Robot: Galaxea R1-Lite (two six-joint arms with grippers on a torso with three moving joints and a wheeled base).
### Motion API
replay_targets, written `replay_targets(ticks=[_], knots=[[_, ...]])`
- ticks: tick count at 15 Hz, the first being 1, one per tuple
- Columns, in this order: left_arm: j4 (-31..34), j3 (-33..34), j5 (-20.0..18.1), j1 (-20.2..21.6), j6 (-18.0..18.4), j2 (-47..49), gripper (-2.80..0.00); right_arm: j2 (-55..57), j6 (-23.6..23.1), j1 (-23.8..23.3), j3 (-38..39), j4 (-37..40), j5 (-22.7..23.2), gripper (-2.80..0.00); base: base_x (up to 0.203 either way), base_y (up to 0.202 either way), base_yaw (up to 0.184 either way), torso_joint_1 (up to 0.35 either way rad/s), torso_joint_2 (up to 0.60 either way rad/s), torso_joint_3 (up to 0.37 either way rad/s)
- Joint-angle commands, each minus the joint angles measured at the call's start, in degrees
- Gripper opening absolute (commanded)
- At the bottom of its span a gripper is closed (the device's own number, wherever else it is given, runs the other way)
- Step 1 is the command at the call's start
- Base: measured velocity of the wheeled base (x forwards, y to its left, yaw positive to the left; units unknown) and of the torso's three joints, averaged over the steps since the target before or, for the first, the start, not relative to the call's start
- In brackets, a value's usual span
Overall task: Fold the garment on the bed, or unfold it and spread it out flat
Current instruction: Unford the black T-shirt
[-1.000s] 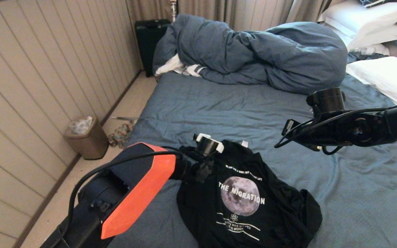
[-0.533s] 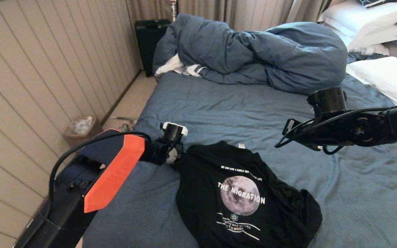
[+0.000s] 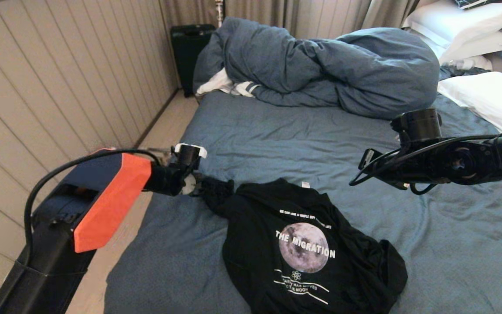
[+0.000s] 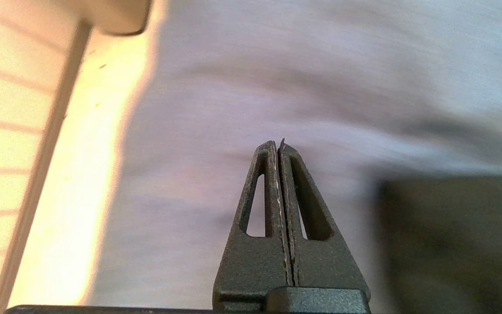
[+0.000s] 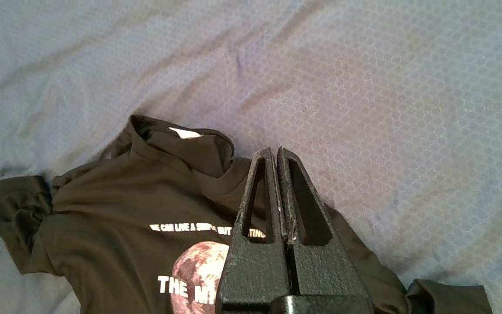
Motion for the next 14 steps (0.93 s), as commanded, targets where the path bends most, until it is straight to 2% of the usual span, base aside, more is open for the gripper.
replay_targets(ticks=[1,5,8,10,12,14], knots=[[-0.1,3.2,-0.1,1.3,-0.3,-4.4,-2.80,-0.4,0.2,0.0,0.1,0.0,0.0,-2.80,0.000,0.000,0.000,0.000,0.00,0.000],[-0.3,12.6,-1.9,1.7,-2.7,-15.2,-2.80,0.2,1.0,-0.3,-1.4,0.0,-0.5,-2.80,0.000,0.000,0.000,0.000,0.00,0.000],[0.2,23.3,-8.4,1.7,-6.1,-25.9,-2.80,1.0,0.7,-0.2,-4.1,0.1,-0.8,-2.80,0.000,0.000,0.000,0.000,0.00,0.000],[0.3,29.7,-12.4,1.3,-8.5,-29.9,-2.80,3.5,-2.1,1.2,-6.6,0.8,-0.9,-2.80,0.000,0.000,0.000,0.000,0.00,0.000],[0.4,29.2,-13.3,-0.2,-9.5,-27.9,-2.80,6.0,-6.2,3.7,-8.4,3.2,-0.9,-2.80,0.000,0.000,0.000,0.000,0.00,0.000],[1.7,23.3,-13.2,-2.7,-9.5,-24.3,-2.80,9.2,-7.9,5.1,-11.9,3.9,-0.9,-2.80,0.000,0.000,0.000,0.000,0.00,0.000]])
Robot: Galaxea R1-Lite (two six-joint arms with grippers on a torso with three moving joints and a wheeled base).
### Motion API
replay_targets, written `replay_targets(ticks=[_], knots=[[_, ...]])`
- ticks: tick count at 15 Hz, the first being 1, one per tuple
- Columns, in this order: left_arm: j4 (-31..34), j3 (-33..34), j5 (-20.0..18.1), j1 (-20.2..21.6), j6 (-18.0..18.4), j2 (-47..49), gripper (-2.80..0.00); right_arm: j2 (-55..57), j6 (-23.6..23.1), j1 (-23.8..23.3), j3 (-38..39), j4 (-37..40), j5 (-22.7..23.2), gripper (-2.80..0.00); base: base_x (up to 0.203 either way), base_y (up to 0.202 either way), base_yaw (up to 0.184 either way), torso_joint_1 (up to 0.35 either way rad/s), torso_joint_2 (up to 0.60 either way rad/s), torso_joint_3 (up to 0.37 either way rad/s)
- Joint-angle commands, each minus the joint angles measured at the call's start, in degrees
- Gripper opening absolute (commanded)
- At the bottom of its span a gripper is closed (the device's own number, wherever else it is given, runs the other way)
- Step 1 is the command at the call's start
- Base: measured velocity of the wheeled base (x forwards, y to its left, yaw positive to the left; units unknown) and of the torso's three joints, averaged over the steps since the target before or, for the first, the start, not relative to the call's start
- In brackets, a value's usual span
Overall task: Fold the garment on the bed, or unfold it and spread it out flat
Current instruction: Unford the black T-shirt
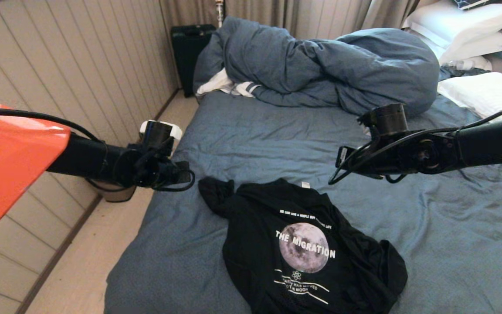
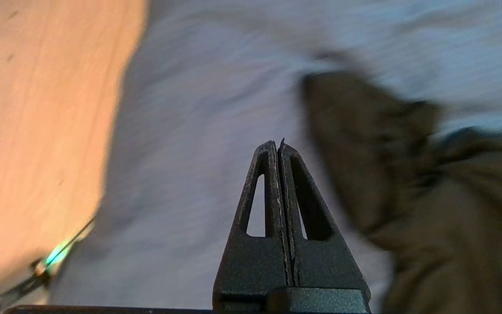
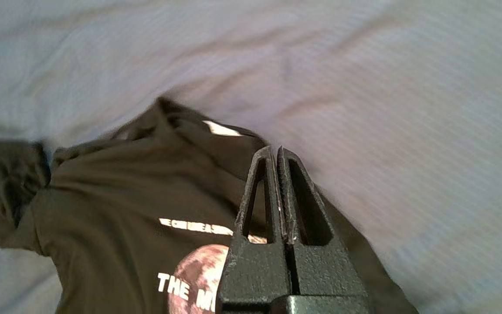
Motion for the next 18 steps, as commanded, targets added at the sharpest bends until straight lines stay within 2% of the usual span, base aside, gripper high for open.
replay_targets(ticks=[1,3,6,9,12,14,18], knots=[[1.8,-5.8,0.2,-2.6,-0.2,3.7,-2.80,4.2,-0.3,1.4,-3.4,1.3,0.0,-2.80,0.000,0.000,0.000,0.000,0.00,0.000],[5.6,-12.8,0.4,-6.2,-0.3,8.7,-2.80,5.7,-1.0,4.0,-6.3,7.2,0.0,-2.80,0.000,0.000,0.000,0.000,0.00,0.000],[8.6,-19.7,0.8,-11.4,0.1,14.0,-2.80,6.0,-1.1,7.8,-6.1,7.9,0.0,-2.80,0.000,0.000,0.000,0.000,0.00,0.000],[9.6,-22.3,6.2,-14.3,0.3,17.2,-2.80,9.3,-1.2,12.6,-5.4,9.7,0.0,-2.80,0.000,0.000,0.000,0.000,0.00,0.000],[9.7,-21.7,6.5,-15.6,1.2,19.0,-2.80,12.9,-1.7,13.0,-6.6,13.8,-0.3,-2.80,0.000,0.000,0.000,0.000,0.00,0.000],[9.6,-22.3,6.6,-15.8,2.2,20.7,-2.80,14.2,-4.1,12.6,-6.8,14.2,-1.6,-2.80,0.000,0.000,0.000,0.000,0.00,0.000],[9.8,-27.5,6.8,-15.7,2.7,24.1,-2.80,18.2,-7.1,12.5,-7.5,13.9,-5.3,-2.80,0.000,0.000,0.000,0.000,0.00,0.000]])
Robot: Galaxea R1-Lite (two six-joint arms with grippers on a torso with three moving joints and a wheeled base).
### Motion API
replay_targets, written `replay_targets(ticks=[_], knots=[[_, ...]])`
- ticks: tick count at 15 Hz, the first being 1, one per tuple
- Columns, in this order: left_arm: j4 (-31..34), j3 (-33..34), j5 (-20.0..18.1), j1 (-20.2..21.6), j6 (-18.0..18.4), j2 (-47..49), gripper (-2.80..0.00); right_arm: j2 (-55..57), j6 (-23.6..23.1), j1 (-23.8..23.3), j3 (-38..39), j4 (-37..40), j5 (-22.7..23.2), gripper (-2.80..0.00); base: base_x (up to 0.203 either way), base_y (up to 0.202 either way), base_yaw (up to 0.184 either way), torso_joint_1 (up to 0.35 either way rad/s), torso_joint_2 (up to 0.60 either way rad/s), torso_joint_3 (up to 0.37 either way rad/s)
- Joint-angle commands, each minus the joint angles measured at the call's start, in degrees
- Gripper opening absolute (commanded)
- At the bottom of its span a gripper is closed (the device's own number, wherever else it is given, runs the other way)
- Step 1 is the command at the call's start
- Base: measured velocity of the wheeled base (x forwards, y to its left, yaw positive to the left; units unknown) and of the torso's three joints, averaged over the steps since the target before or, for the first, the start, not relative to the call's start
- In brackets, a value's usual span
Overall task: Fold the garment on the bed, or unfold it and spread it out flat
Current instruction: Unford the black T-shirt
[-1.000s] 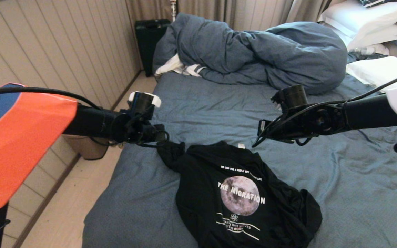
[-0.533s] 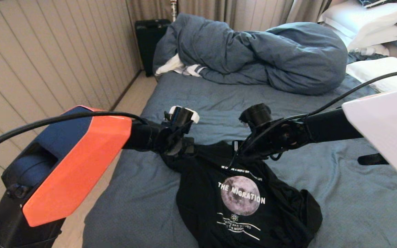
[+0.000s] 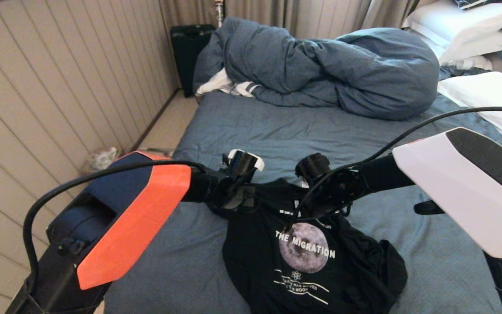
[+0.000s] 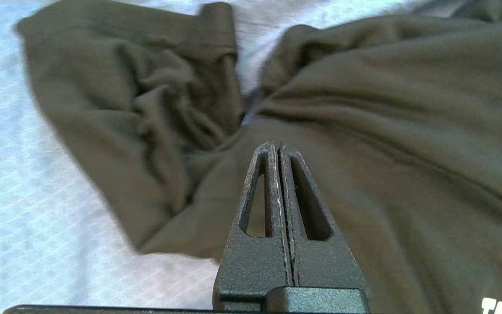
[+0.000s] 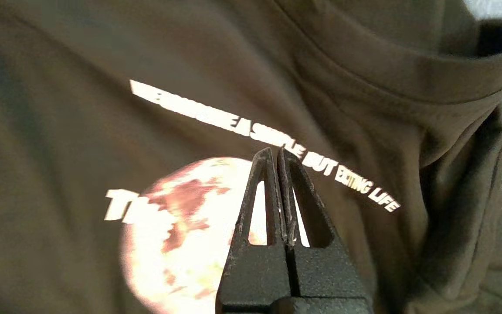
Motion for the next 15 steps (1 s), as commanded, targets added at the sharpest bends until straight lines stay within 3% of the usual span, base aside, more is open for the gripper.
replay_targets(ticks=[1,3,6,9,15], knots=[[0.0,-1.5,0.7,0.1,0.4,2.3,-2.80,3.1,0.0,-0.2,-1.0,0.1,-1.7,-2.80,0.000,0.000,0.000,0.000,0.00,0.000],[-0.4,-1.9,1.6,0.5,2.3,2.5,-2.80,5.1,-0.3,-0.3,-2.0,0.0,-4.7,-2.80,0.000,0.000,0.000,0.000,0.00,0.000],[-0.4,-2.3,1.6,0.4,2.3,4.7,-2.80,6.1,-0.2,-1.2,-3.1,-0.1,-5.4,-2.80,0.000,0.000,0.000,0.000,0.00,0.000],[-0.3,-2.1,1.7,0.2,2.2,5.6,-2.80,6.6,0.3,-3.6,-3.3,-0.2,-8.9,-2.80,0.000,0.000,0.000,0.000,0.00,0.000],[-0.4,-1.4,1.9,0.1,2.2,5.7,-2.80,4.6,-0.1,-11.3,-2.4,-0.2,-9.3,-2.80,0.000,0.000,0.000,0.000,0.00,0.000]])
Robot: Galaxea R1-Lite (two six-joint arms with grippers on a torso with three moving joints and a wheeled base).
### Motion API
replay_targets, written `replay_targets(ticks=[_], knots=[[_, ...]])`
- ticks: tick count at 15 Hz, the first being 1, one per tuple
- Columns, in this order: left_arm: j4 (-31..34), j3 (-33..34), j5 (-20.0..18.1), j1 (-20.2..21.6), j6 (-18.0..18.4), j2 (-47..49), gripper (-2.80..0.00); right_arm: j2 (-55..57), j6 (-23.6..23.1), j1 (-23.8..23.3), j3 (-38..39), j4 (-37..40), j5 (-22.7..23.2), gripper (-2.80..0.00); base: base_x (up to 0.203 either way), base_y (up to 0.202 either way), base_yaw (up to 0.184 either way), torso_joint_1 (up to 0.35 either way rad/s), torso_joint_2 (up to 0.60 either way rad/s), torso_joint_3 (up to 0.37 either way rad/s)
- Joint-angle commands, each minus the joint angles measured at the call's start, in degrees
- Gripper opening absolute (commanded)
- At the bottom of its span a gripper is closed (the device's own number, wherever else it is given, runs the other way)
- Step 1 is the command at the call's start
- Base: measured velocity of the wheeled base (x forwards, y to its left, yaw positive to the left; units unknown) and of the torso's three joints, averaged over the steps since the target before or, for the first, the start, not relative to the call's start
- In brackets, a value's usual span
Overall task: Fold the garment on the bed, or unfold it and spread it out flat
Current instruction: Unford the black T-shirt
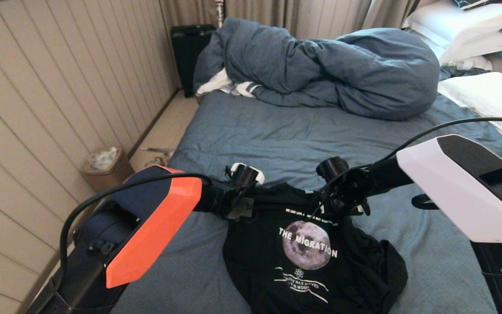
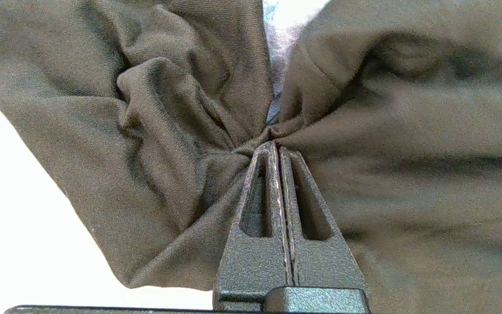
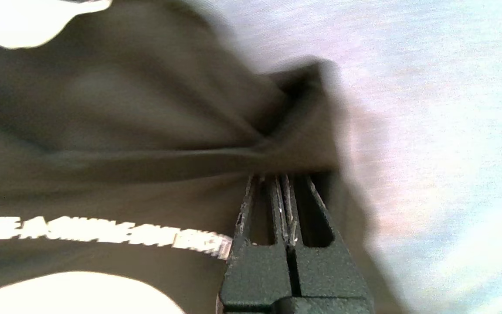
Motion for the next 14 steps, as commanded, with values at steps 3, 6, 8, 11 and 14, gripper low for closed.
replay_targets(ticks=[3,6,8,11,14], knots=[[0.1,0.1,0.1,0.0,-0.1,-0.2,-2.80,-1.7,-0.1,-5.1,1.0,0.1,-0.1,-2.80,0.000,0.000,0.000,0.000,0.00,0.000],[0.1,0.2,0.1,0.1,-0.1,-0.4,-2.80,-3.3,-0.6,-8.8,1.3,0.1,0.1,-2.80,0.000,0.000,0.000,0.000,0.00,0.000],[0.1,0.2,0.1,0.1,-0.1,-0.5,-2.80,-3.6,-1.5,-10.6,1.0,0.0,0.2,-2.80,0.000,0.000,0.000,0.000,0.00,0.000],[0.1,-0.1,0.1,0.4,-0.3,-1.3,-2.80,-5.3,-1.3,-11.8,0.6,-0.2,0.4,-2.80,0.000,0.000,0.000,0.000,0.00,0.000],[0.5,0.2,-0.1,0.9,-0.7,-5.6,-2.80,-9.3,0.4,-9.2,2.1,-0.3,2.3,-2.80,0.000,0.000,0.000,0.000,0.00,0.000]])
